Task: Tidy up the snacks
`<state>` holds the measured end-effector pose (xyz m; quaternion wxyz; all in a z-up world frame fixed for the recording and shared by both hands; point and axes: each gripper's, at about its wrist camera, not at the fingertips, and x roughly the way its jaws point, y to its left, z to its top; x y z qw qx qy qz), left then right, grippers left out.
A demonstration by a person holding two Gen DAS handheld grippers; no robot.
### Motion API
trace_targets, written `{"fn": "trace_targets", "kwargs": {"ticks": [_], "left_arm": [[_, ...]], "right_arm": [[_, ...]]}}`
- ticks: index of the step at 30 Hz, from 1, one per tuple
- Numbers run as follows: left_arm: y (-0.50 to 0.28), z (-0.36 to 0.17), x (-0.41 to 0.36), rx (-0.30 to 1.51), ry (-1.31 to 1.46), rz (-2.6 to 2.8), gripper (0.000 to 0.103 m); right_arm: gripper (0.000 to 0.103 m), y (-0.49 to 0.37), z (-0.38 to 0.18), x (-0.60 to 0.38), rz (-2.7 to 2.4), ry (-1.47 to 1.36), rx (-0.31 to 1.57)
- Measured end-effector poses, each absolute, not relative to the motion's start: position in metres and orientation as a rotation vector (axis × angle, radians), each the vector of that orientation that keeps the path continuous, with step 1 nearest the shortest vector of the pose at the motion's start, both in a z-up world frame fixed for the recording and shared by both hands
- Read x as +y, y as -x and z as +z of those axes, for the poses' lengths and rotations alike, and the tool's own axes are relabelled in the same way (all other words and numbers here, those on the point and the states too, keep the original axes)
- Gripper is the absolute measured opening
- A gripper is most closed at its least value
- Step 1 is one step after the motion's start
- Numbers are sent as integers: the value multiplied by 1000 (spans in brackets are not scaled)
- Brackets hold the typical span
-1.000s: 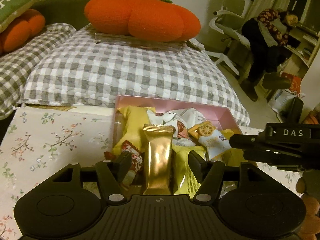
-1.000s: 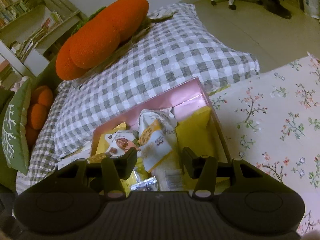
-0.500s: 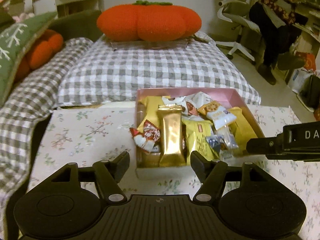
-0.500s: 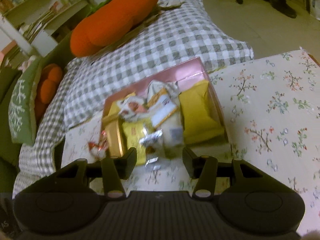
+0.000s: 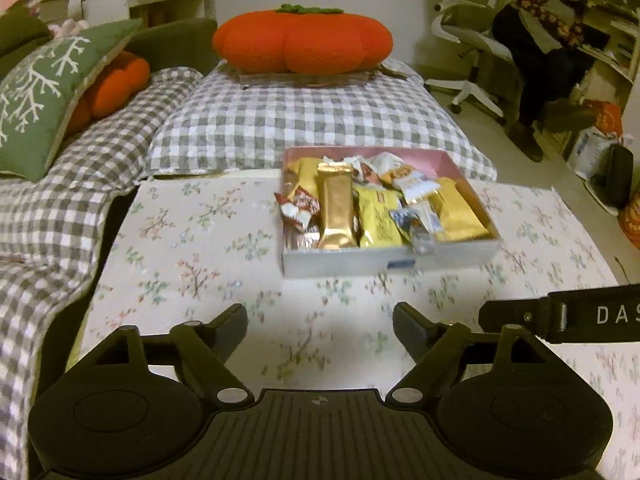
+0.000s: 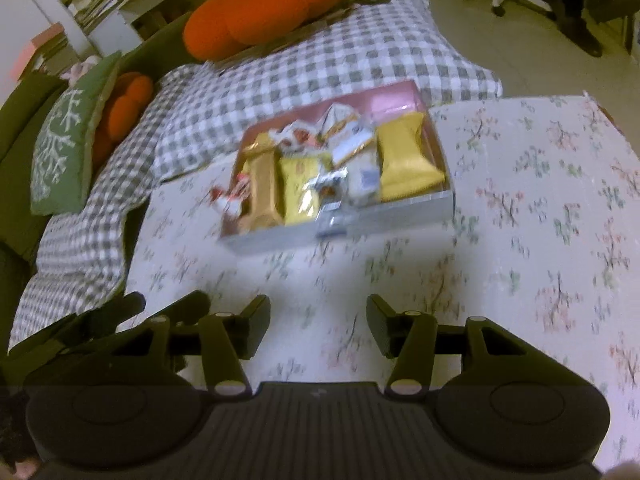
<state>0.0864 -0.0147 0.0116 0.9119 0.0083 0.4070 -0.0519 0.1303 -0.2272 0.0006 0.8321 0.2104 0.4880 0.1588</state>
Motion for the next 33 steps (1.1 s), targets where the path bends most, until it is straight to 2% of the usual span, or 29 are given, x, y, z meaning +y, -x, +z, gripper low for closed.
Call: {"fn": "trace_targets", "kwargs": {"ticks": [6,14,24,28,33], "left_arm": [[-60,15,-14,813,-55,-92,94],[-58,15,-8,781,-88,-35,98],[-61,10,-7,798,-83,-35,100],[-63,10,-5,801,-83,-24,101],[-65,9,-3,804,-81,-6,102]], "right_arm": [[67,-102,5,-227,330,-436,999],[85,-90,5,-226,285,-389,964],[93,-93,-2,-225,277,-376,972],[102,-93,-5,-224,254,-361,969],[102,-97,-11,-225,223,-364,982]]}}
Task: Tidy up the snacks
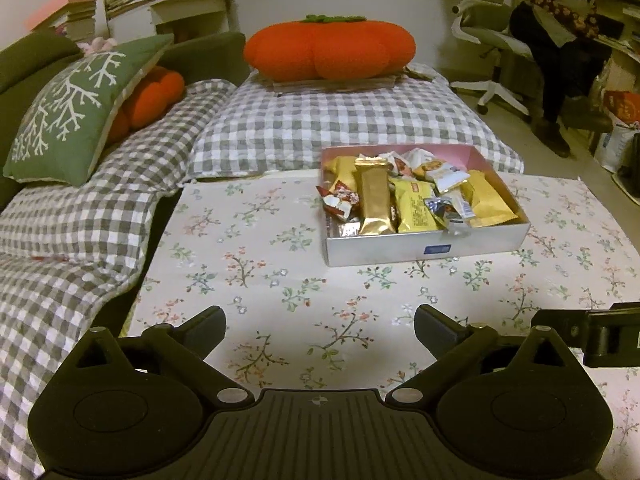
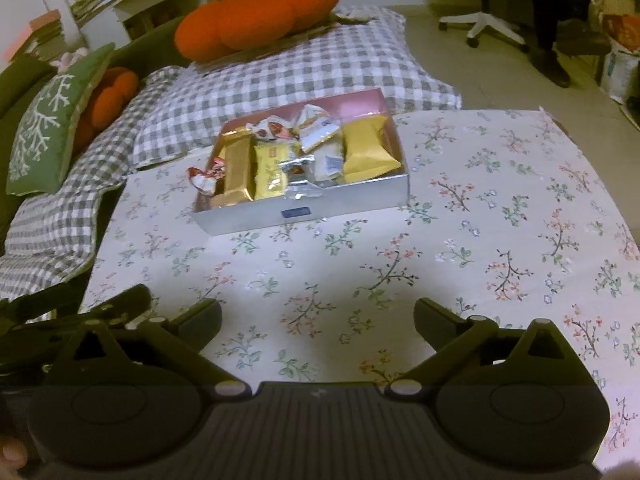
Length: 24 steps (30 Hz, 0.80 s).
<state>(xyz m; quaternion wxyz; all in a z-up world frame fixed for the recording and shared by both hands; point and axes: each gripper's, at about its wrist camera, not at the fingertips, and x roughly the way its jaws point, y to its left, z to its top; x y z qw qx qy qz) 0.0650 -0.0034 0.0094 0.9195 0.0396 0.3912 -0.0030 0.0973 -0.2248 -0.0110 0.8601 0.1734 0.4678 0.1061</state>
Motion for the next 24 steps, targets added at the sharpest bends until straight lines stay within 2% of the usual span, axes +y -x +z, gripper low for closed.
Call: {"fn": "trace_targets", "kwargs": {"ticks": [24], "left_arm": [[-67,6,-6,825,-83,-20,103]], "right_arm": [[102,-98,-13,-218,247,-341,990]]}}
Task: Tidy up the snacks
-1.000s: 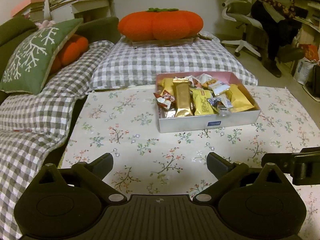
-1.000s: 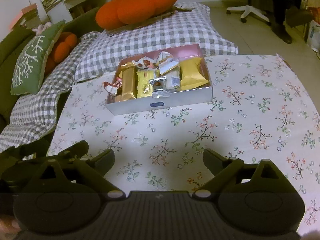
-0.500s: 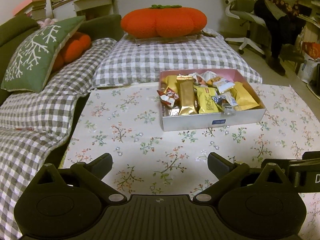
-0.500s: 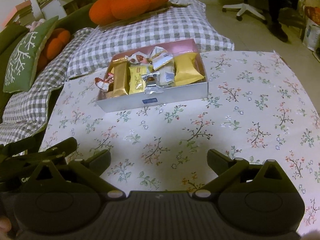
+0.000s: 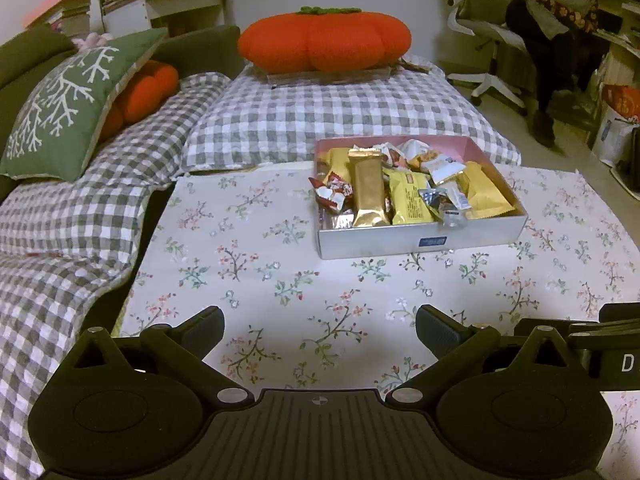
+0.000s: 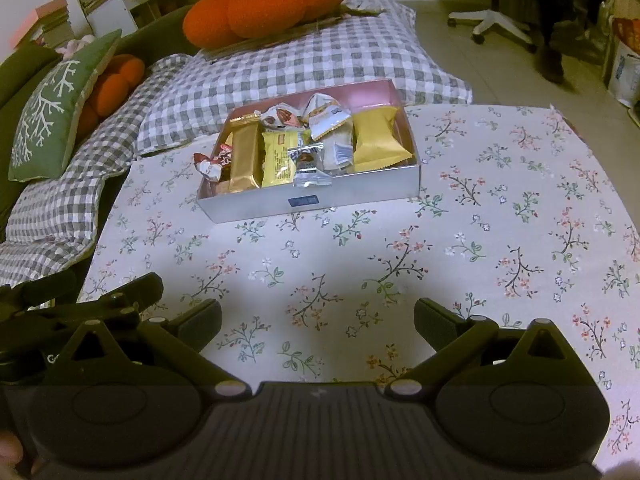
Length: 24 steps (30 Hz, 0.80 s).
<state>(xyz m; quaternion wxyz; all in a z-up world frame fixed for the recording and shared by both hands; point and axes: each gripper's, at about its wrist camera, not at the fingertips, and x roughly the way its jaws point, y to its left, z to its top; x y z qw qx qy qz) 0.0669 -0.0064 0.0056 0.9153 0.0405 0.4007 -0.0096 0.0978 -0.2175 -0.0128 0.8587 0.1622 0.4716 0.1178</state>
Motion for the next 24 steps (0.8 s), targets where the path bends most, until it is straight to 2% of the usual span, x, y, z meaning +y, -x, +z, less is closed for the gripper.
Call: {"fn": "trace_targets", "kwargs": {"ticks": [24], "left_arm": [[-67,4,-6,834,-74,-14,103]], "right_arm": [[102,-97,-14,-215,243,-351,999]]}}
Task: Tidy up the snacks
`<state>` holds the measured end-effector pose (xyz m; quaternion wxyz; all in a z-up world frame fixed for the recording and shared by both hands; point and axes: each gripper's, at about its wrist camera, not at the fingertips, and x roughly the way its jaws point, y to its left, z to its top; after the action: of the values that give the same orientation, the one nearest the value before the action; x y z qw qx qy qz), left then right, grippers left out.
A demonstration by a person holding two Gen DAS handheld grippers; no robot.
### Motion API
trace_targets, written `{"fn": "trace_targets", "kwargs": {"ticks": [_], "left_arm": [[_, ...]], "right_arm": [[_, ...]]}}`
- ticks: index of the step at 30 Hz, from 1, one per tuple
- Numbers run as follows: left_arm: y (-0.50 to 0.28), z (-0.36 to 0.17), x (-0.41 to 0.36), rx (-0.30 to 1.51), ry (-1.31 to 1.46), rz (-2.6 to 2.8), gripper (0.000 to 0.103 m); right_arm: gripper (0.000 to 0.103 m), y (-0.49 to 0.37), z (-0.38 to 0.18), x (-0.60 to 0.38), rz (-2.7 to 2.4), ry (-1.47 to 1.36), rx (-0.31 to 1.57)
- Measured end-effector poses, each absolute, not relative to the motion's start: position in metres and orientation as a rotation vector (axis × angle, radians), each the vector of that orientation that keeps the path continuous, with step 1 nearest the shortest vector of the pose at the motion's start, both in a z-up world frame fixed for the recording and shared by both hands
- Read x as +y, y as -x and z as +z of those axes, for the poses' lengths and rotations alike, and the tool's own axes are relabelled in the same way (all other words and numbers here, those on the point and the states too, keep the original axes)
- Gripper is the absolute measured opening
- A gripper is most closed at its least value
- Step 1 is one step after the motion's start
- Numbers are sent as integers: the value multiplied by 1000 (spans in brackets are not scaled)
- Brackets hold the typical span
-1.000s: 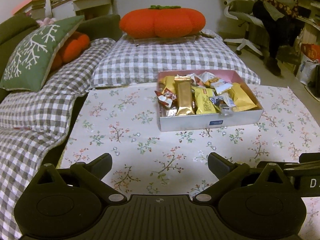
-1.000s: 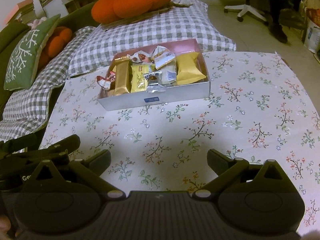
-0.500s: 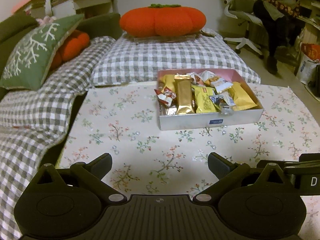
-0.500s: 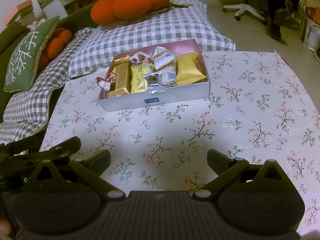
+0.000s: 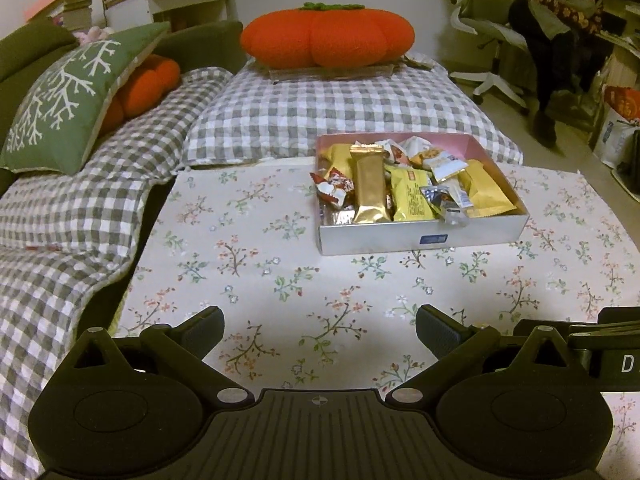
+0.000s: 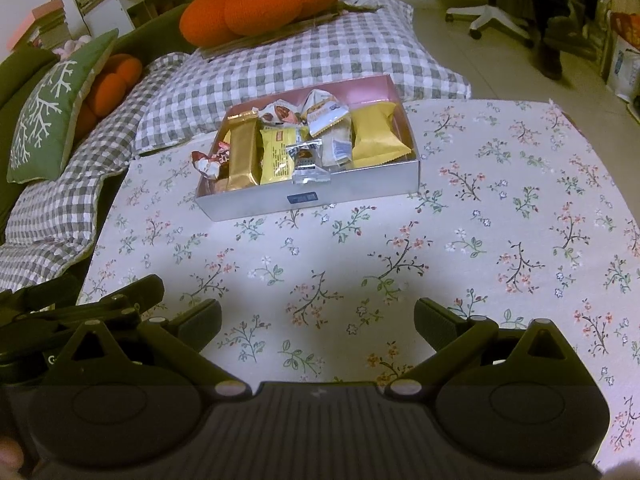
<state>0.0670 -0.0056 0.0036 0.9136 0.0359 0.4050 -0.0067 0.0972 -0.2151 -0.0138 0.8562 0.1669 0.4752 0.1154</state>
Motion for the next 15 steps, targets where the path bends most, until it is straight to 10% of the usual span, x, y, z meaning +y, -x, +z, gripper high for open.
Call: {"fn": "trace_targets", "kwargs": {"ticks": [15], "left_arm": [[-67,5,-7,827,-86,-4,103]], "right_arm": [[102,-98,-14,-215,243,-356,999]]}}
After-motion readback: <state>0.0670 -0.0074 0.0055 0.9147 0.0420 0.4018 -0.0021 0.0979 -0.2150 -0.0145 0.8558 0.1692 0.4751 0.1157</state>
